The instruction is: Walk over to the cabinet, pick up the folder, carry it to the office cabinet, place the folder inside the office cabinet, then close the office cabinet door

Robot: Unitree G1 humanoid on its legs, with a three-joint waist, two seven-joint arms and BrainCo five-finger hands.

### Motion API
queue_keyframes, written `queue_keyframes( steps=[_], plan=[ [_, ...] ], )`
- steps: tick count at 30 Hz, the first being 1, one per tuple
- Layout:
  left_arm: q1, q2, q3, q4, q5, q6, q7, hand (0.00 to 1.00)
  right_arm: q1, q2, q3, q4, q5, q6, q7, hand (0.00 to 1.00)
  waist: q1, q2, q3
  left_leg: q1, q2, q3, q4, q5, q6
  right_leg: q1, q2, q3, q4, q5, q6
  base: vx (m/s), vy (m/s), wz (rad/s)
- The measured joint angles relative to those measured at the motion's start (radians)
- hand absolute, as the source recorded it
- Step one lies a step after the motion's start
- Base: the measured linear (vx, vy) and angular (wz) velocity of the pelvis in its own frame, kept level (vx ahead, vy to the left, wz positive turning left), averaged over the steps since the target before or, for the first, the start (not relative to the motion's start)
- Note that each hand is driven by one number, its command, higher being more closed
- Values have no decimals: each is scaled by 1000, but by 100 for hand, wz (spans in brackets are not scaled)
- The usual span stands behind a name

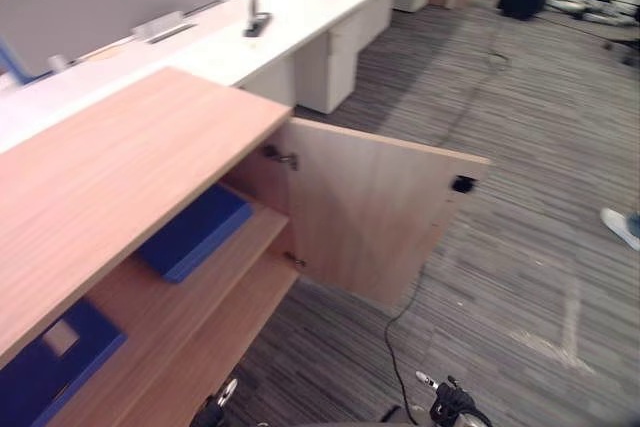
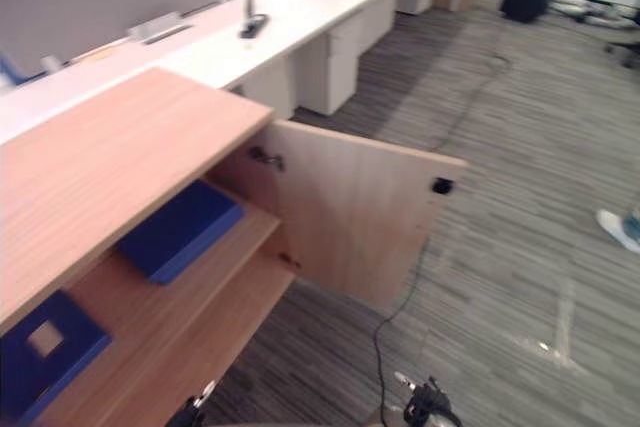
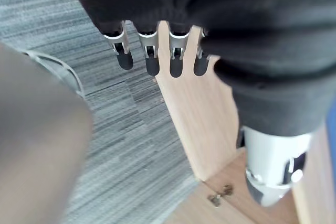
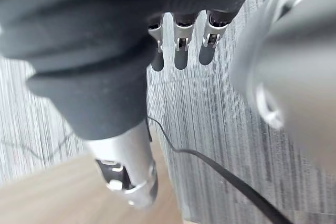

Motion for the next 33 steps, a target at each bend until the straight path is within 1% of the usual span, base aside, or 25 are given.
queue_keyframes(
  steps=[1, 2, 3, 4, 5, 6, 7, 8, 9, 12, 15, 17, 19, 20, 21, 23, 26, 28, 29, 30, 33],
  plan=[
    [-6, -5, 0, 25, 0, 8, -1, 0, -16, -16, 2, 15, 0, 0, 0, 0, 0, 24, -5, -3, 20, 8, -10, 22, 1, 1, 56, 19, -59, 27, -20, 109, -291, -122],
    [-5, -4, 0, 31, 0, 11, -1, 0, -20, -19, 5, 19, 0, 1, 0, 0, 1, 24, -6, -6, 31, 7, 2, 43, 9, 6, 84, 37, -103, 41, -29, 41, -245, -105],
    [1, -2, -6, 25, -4, 10, 0, 0, -24, -20, 11, 33, -1, 2, -1, 0, 9, 11, -5, -14, 37, -11, 5, 41, -5, 19, 123, 76, -172, 70, -44, -83, -278, -108],
    [-1, -2, -12, 20, -15, 10, 1, 0, -29, -26, 11, 41, -2, 2, -2, 0, 10, 10, -9, -14, 14, -54, -77, 37, -9, 29, 152, 110, -224, 94, -50, -143, -248, -101],
    [-4, -4, -14, 17, -30, 10, 1, 0, -31, -28, 15, 41, -2, 1, 0, 0, 5, 11, -9, -19, 8, -70, -106, 54, -6, 37, 164, 115, -242, 101, -52, -189, -131, -70],
    [-5, -14, -14, 1, -44, 7, 2, 0, -26, -35, 49, 41, -2, 2, 1, 0, -7, 16, -12, -37, 8, -85, -149, 120, -2, 47, 186, 124, -256, 105, -53, -184, -62, -53],
    [-4, -17, -15, -14, -46, 5, 5, 0, -22, -36, 76, 42, -2, 3, 1, 0, -6, 9, -17, -35, 18, -88, -146, 144, -22, 51, 201, 145, -262, 105, -52, -133, -39, -42],
    [-6, -15, -18, -15, -45, 4, 6, 0, -19, -35, 92, 40, -2, 3, 2, 0, -13, 5, -26, -35, 18, -92, -152, 148, -27, 52, 204, 145, -271, 108, -48, -84, -21, -21],
    [-22, -17, -45, -17, -43, 4, 11, 0, -19, -40, 114, 34, -2, 3, 1, 0, -21, 3, -34, -35, 16, -101, -171, 151, -29, 53, 208, 142, -284, 117, -44, 10, 8, 5],
    [-42, -23, -83, -59, -44, 3, 12, 0, -36, -45, 120, -22, -2, 3, -1, 0, -20, -3, -32, -46, 3, -103, -197, 168, -29, 51, 212, 139, -329, 152, -38, -30, 49, 7],
    [-42, -6, -106, -82, -59, 0, 16, 0, -99, -68, 137, -125, -3, 3, -19, 0, -19, -3, -33, -56, -10, -105, -212, 178, -24, 49, 216, 138, -370, 187, -32, -20, 84, 3],
    [-38, 15, -120, -83, -59, 0, 20, 0, -186, -111, 179, -220, -5, -1, -35, 0, -18, -2, -34, -65, -20, -109, -222, 187, -17, 48, 219, 138, -399, 210, -32, -34, 68, 2],
    [-37, 22, -124, -83, -56, -1, 19, 0, -250, -145, 196, -246, -14, -12, -37, 0, -16, -1, -34, -71, -26, -115, -233, 195, -16, 46, 222, 137, -420, 227, -32, -29, 38, 2],
    [-31, 26, -125, -83, -45, -1, 19, 0, -318, -170, 198, -246, -26, -27, -45, 0, -9, -1, -34, -70, -32, -121, -249, 207, -17, 50, 225, 134, -437, 238, -33, -30, 20, 10],
    [-24, 28, -125, -83, -30, -1, 18, 0, -372, -191, 203, -246, -37, -34, -54, 0, -8, -1, -34, -70, -35, -134, -258, 213, -15, 58, 228, 123, -455, 248, -32, -30, 12, 16],
    [-12, 30, -125, -82, -29, -1, 18, 0, -442, -217, 210, -243, -39, -41, -64, 0, -3, -1, -34, -69, -39, -150, -270, 223, -15, 74, 233, 106, -481, 260, -33, -40, 2, 25],
    [11, 34, -124, -81, -29, -1, 17, 0, -557, -250, 249, -231, -39, -43, -72, 0, 16, 2, -30, -78, -43, -174, -287, 241, -17, 77, 237, 88, -503, 274, -36, -49, -10, 21],
    [27, 36, -121, -81, -29, -1, 17, 0, -682, -277, 272, -135, -39, -47, -74, 0, 30, 3, -21, -93, -47, -192, -293, 258, -17, 77, 240, 71, -523, 289, -42, -78, -19, 22],
    [29, 35, -120, -82, -30, -1, 17, 0, -715, -282, 272, -112, -38, -49, -74, 0, 36, 4, -13, -96, -48, -195, -296, 263, -16, 77, 241, 69, -529, 294, -44, -101, -15, 19],
    [29, 36, -117, -82, -31, -1, 17, 0, -771, -294, 272, -71, -37, -52, -74, 0, 45, 4, 3, -108, -51, -210, -300, 272, -10, 73, 242, 56, -538, 301, -48, -138, -19, 30],
    [38, 33, -106, -83, -43, -1, 19, 0, -857, -304, 270, 12, -27, -52, -69, 0, 60, 3, 34, -142, -57, -244, -305, 294, -4, 65, 244, 26, -565, 322, -54, -121, -14, 30]
  ],
)
